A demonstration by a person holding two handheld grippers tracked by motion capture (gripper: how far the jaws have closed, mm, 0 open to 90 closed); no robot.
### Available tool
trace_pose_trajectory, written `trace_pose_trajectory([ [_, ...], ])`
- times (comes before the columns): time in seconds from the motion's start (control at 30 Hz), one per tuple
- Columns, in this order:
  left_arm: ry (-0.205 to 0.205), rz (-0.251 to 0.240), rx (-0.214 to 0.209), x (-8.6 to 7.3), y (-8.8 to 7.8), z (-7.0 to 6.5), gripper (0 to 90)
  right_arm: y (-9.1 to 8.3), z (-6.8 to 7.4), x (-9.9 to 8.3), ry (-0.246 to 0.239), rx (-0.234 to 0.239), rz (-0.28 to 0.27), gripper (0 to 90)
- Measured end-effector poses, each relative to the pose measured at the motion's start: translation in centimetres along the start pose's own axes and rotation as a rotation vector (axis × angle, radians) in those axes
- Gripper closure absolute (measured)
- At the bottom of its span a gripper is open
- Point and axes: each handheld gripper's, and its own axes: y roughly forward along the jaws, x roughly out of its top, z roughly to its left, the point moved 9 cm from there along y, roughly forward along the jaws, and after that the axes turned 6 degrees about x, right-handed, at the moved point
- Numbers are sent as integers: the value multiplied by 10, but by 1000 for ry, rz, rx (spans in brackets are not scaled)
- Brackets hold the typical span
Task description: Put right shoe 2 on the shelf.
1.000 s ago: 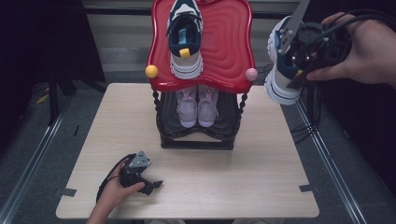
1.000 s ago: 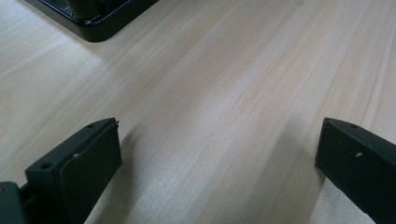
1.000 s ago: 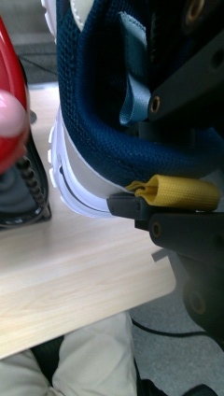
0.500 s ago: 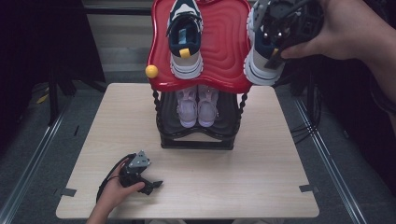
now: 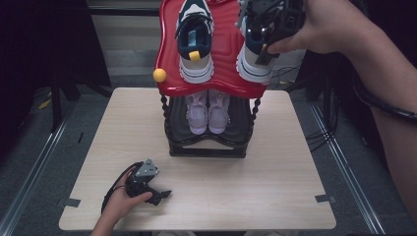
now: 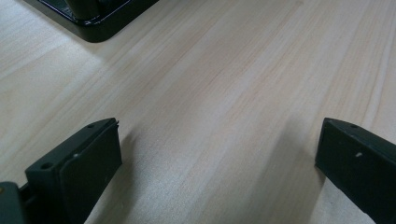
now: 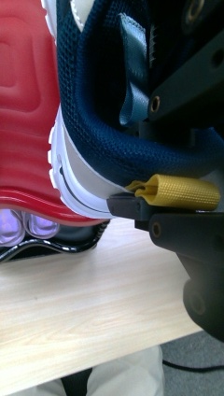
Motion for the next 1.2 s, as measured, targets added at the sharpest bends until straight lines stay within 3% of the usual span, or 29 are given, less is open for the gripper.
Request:
trace_pose_trajectory([
  [1.2, 0, 0, 0, 0, 0, 0, 0, 32, -15, 34, -79, -5, 40, 721],
])
